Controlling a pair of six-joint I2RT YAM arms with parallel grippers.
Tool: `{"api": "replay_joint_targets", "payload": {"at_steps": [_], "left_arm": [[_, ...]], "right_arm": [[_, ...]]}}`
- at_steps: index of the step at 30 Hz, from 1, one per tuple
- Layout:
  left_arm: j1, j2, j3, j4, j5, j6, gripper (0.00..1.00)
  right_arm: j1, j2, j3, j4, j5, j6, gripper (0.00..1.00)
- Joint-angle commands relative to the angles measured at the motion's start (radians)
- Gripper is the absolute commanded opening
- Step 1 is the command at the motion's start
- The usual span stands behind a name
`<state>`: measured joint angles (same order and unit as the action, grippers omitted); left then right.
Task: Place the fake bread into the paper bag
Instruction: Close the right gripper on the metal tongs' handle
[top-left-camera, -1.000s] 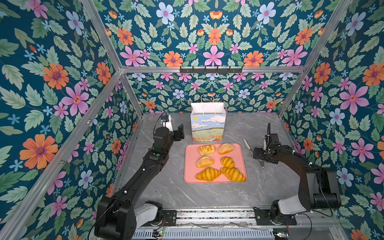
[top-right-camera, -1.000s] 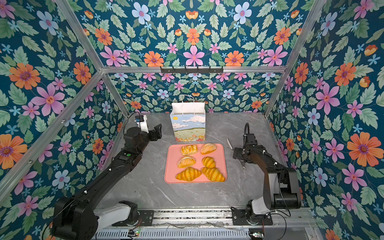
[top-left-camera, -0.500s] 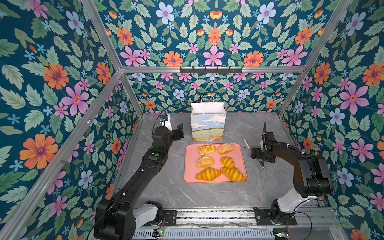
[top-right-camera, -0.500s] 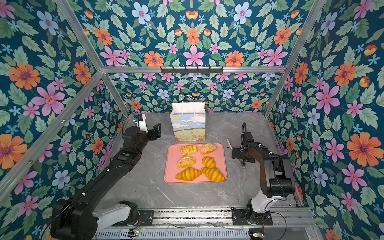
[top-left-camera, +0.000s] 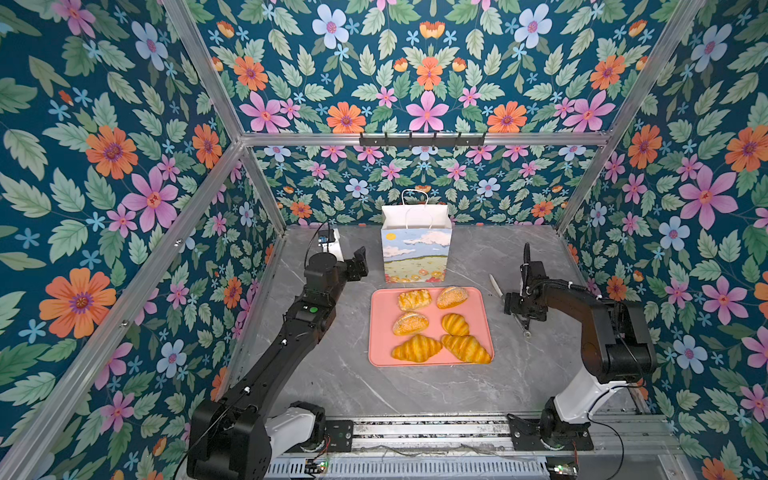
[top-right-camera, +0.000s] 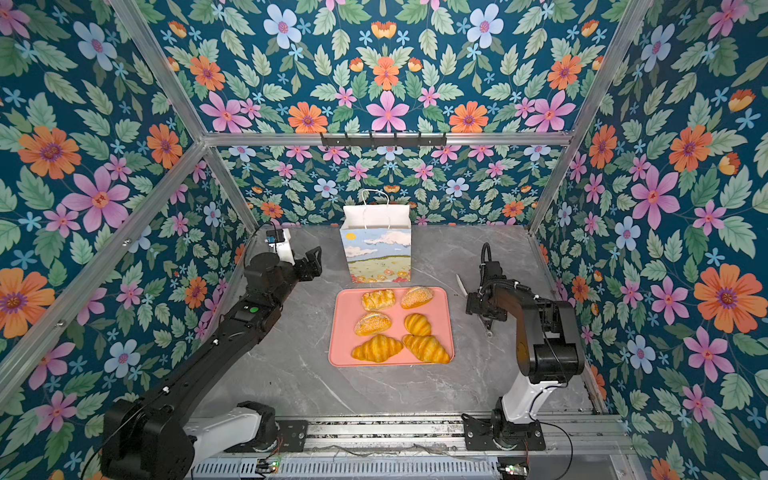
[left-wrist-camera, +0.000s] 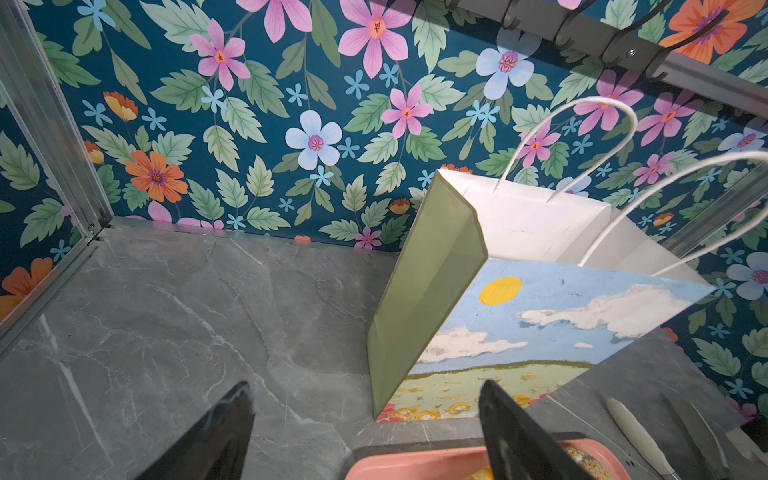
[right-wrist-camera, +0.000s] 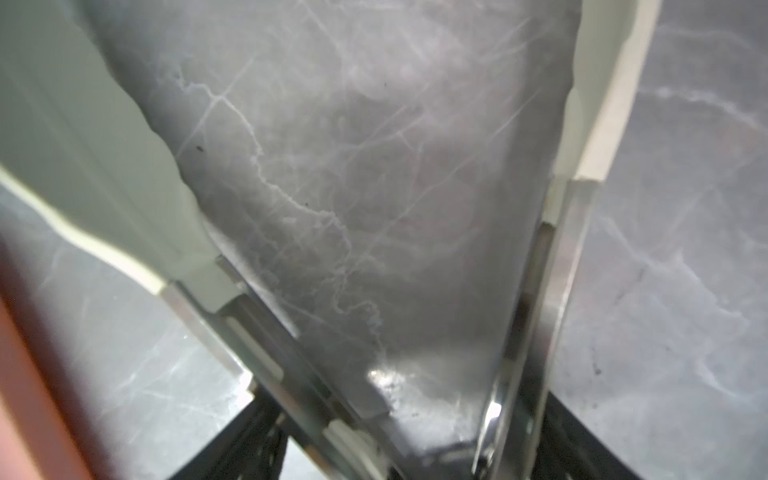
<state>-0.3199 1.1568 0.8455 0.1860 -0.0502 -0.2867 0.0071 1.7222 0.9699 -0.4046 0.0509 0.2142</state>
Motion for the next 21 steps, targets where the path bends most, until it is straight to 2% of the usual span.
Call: {"api": "replay_joint_targets", "payload": {"at_steps": [1,7,11,15,21], "left_arm": [[0.000,0.003,0.011,-0.006,-0.002,-0.006,0.85],[0.001,0.011,0.024,-0.010,0.009,-0.014,0.85],[-0.001,0.008,0.026,-0.020,0.006,-0.013,0.85],[0.000,0.009,0.024,-0.023,0.006,-0.013,0.85],[0.001,0.007,0.027,-0.025,0.007,-0.016,0.85]], "right_arm": [[0.000,0.015,-0.003,-0.007,-0.051,0.002,0.78],[0.001,0.044,0.022,-0.031,-0.076,-0.004,0.61],[0.001,0.057,0.036,-0.048,-0.068,0.002,0.68],[0.000,0.044,0.036,-0.039,-0.060,0.008,0.82],[0.001,0.063,0.053,-0.049,-0.067,0.004,0.72]]}}
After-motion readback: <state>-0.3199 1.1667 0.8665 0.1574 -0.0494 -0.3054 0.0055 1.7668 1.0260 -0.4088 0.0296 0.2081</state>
